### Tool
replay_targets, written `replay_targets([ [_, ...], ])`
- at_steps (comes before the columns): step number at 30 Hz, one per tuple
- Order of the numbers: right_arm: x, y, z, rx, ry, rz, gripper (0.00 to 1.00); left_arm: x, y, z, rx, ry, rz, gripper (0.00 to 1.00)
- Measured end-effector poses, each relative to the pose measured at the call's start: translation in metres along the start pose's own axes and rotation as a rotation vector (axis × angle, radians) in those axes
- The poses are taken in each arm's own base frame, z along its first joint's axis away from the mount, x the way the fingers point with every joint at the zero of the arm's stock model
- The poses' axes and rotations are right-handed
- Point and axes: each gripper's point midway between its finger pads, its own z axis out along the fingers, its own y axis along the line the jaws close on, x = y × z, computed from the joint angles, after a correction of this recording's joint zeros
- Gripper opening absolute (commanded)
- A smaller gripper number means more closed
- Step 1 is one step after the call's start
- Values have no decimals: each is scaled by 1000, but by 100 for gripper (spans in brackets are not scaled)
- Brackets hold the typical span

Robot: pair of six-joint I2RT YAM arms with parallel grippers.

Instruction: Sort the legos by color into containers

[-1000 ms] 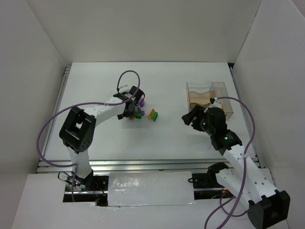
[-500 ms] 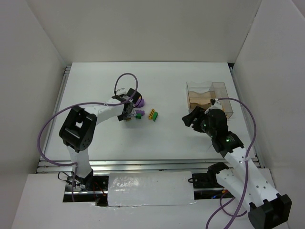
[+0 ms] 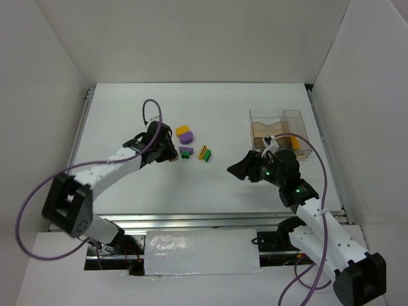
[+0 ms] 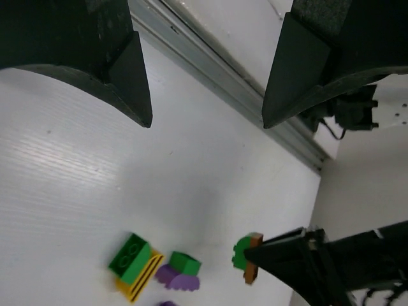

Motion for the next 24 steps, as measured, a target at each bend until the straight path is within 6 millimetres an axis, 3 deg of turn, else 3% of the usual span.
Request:
replay_targets([
  [2, 5, 10, 1, -59, 22, 4, 77, -9, -23, -38, 190, -37, 3, 0],
  [6, 3, 40, 0, -205, 36, 3, 78, -28, -88, -129, 675, -125, 46, 0],
  [8, 2, 57, -4, -288, 47, 1, 78, -24, -111, -169, 907, -139, 90, 0],
  [10, 3, 73, -8, -360, 65, 4, 78, -8, -124, -201, 1117, -100, 136, 0],
  [15, 3, 114, -22, -498, 101, -12, 77, 30, -131, -246, 1399, 38, 226, 0],
  [20, -8, 158, -39, -624, 77, -67, 76, 49, -130, -290, 1543, 64, 327, 0],
  [24, -10, 176, -42, -680, 72, -80, 73, 56, -133, -310, 1597, 49, 391, 0],
])
